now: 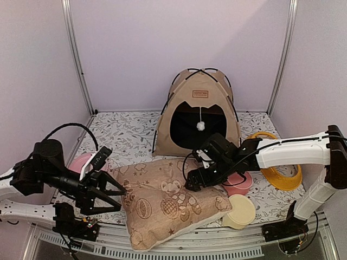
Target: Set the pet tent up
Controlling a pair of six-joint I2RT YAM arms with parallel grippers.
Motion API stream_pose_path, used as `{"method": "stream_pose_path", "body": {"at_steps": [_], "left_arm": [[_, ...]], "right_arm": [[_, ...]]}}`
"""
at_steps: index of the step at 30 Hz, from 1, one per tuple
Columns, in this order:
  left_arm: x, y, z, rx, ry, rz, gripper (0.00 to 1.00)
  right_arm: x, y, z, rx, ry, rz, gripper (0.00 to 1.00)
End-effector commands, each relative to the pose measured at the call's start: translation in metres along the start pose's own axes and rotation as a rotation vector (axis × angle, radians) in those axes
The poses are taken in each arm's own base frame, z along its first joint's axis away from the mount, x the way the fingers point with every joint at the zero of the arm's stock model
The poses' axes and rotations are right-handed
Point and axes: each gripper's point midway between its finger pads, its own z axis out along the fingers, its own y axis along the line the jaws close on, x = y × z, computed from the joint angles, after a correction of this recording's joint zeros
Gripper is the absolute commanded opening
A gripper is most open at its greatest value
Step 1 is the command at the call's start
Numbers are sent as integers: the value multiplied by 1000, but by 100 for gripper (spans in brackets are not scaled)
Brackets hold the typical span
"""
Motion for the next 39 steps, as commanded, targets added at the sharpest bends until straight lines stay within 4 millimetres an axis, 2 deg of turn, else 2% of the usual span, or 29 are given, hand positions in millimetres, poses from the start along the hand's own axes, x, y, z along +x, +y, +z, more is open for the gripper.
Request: {"method": "stream_pose_path", "body": {"at_steps": [1,4,6,10,15,19,23,26,30,34,37,39], "left_arm": [[-10,37,-21,-236,-80,-81,91],[18,84,-18,-458,38,-195,86],[36,101,-11,-521,106,-254,85],[54,120,-8,-596,164,-303,85],[68,134,-7,-654,206,-341,90],[80,154,-9,-745,229,-369,96],[77,171,-17,-855,188,-418,99],[70,176,-8,-831,87,-473,99],[72,188,1,-819,-3,-527,94],[68,197,0,-842,-65,-534,86],[56,197,3,-819,-114,-502,80],[44,192,13,-764,-133,-462,73]], "right_arm": [[-15,-2,-4,-11,-75,40,98],[-27,2,-13,-10,-116,29,98],[-37,3,-20,2,-149,18,98],[-53,0,-30,40,-210,-1,100],[-60,-9,-19,69,-193,3,99],[-71,-20,-19,85,-216,28,99],[-83,-21,-28,72,-260,34,99],[-85,-13,-14,32,-227,14,99],[-78,-11,23,-1,-163,16,100],[-76,-11,45,-11,-137,39,88],[-84,-10,40,5,-157,43,69],[-90,-14,31,33,-187,43,54]]}}
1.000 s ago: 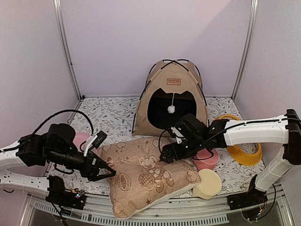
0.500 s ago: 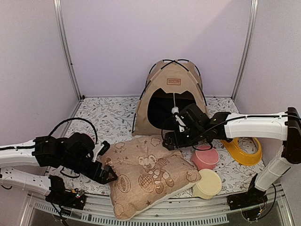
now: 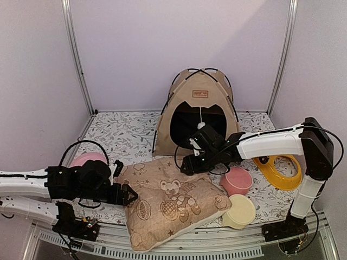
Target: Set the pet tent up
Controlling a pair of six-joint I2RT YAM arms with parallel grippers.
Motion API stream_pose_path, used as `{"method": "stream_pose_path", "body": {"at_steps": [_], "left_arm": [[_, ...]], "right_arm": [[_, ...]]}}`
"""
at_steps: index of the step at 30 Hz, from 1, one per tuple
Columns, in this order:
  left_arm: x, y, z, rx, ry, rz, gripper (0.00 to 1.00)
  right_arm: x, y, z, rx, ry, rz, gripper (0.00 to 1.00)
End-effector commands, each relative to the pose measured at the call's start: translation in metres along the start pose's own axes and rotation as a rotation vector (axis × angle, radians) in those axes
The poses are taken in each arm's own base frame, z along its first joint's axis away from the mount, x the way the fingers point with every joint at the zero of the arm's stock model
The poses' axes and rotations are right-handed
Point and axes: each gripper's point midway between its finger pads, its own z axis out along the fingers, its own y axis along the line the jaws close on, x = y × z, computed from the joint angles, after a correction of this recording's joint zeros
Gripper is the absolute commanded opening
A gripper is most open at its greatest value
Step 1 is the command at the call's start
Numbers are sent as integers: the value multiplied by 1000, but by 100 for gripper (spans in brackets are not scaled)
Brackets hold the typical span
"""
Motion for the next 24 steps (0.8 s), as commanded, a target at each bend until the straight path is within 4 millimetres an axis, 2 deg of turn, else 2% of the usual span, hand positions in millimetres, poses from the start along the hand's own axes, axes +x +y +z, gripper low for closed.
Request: {"method": "stream_pose_path", "body": {"at_steps": [1,4,6,8,10,13,16,18,21,24], "left_arm": [[-27,-28,1,116,-111,12,68],[-36,-51,1,186,-125,64,45],[-43,-67,0,226,-139,93,27],[-53,-87,-4,276,-157,126,12],[-64,-110,-9,327,-184,168,1],[-80,-141,-15,381,-223,210,0],[-96,-156,-10,388,-267,202,0],[-102,-153,2,349,-280,161,0],[-105,-142,26,257,-275,112,0],[-101,-129,47,191,-268,73,0]], "right_arm": [[-35,11,-21,5,-101,0,44],[-53,21,-41,10,-160,-24,23],[-59,33,-50,-2,-181,-43,13],[-64,45,-58,-8,-197,-63,6],[-68,59,-65,-24,-211,-84,4],[-72,87,-73,-101,-223,-104,3],[-69,117,-80,-203,-234,-127,4],[-62,124,-76,-250,-224,-134,7],[-48,120,-63,-267,-189,-121,13],[-36,113,-57,-281,-171,-119,30]]}}
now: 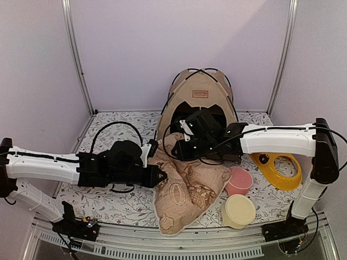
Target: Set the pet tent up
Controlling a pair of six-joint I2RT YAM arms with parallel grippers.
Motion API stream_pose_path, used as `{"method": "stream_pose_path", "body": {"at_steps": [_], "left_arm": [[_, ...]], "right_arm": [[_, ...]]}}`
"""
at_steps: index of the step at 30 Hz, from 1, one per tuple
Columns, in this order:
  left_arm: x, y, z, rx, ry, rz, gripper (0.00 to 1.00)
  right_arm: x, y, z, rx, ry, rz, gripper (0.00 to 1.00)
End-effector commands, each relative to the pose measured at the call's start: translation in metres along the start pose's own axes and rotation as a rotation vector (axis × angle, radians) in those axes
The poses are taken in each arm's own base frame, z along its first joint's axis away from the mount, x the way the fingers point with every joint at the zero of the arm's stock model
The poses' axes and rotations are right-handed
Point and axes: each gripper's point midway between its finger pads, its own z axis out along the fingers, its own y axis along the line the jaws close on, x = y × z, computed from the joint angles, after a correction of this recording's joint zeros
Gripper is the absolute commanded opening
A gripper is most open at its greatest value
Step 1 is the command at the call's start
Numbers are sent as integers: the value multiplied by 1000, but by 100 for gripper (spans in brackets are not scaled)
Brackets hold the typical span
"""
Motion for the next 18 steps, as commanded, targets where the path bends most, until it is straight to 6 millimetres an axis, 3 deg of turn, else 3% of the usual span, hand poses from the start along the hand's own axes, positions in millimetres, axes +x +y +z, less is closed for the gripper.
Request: {"method": "stream_pose_path", "body": {"at_steps": [1,5,9,14,18], "left_arm": [[-23,5,18,-49,-126,-76,0],[-17,17,27,-81,-134,-111,0],[-19,15,31,-72,-145,-118,0],[-23,10,32,-58,-154,-120,0],[-28,2,32,-22,-164,-118,0]], "right_arm": [[21,32,-6,-185,20,5,35],[29,25,-10,-257,26,28,60],[34,33,-18,-336,31,-12,82],[45,40,-25,-396,61,-84,92],[57,29,-21,-356,86,-132,93]]}}
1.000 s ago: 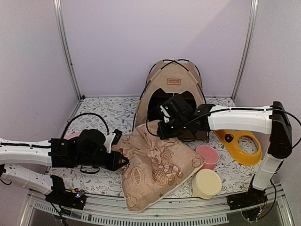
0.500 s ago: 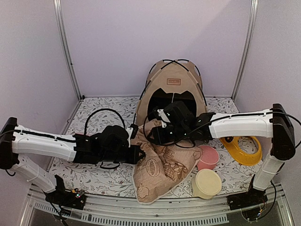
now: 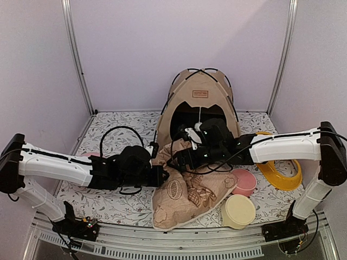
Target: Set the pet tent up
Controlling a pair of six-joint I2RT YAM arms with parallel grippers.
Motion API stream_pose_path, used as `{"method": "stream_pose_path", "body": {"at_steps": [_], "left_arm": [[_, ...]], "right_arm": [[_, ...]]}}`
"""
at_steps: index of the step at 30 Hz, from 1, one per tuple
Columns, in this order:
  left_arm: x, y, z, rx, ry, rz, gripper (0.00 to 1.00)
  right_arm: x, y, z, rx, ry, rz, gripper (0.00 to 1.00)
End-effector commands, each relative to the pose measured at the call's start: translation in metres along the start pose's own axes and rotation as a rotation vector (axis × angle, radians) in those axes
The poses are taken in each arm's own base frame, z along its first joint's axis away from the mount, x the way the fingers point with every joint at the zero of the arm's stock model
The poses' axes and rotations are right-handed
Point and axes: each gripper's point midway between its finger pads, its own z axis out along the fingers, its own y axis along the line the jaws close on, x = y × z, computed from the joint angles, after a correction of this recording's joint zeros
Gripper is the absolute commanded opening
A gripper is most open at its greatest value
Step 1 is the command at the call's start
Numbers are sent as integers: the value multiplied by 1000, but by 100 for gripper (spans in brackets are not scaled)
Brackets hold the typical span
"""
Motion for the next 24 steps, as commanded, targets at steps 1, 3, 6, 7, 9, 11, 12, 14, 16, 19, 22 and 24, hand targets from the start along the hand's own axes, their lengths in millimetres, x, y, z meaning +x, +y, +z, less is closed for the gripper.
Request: {"method": "stream_pose_path", "body": {"at_steps": [1,3,6,7,9,11,12,14,16,19,22,24], "left_arm": [[-28,-30,-1,111,-101,-25,0],[-28,-36,-2,149,-104,-14,0],[-27,-43,-3,191,-101,2,0],[-26,-44,-2,197,-97,3,0],[-25,-46,-1,207,-91,4,0],[-25,-52,-1,235,-86,16,0],[-23,-55,0,247,-78,26,0],[-20,-61,3,271,-61,48,0],[-17,-65,6,289,-45,70,0],[-13,-72,9,318,-23,102,0],[-13,-76,12,331,-13,118,0],[-13,-79,13,342,-10,127,0]], "right_arm": [[28,20,-4,-89,91,-66,93],[29,11,0,-43,109,-55,93],[26,15,3,-53,104,-45,89],[26,16,4,-58,101,-44,89],[27,15,6,-54,105,-46,89],[30,12,7,-42,112,-51,89],[31,12,7,-40,113,-50,90],[28,14,8,-46,108,-44,90],[26,14,10,-44,110,-37,90],[27,14,14,-32,123,-28,88],[34,11,17,-24,141,-19,84],[39,7,19,-12,159,-10,80]]}}
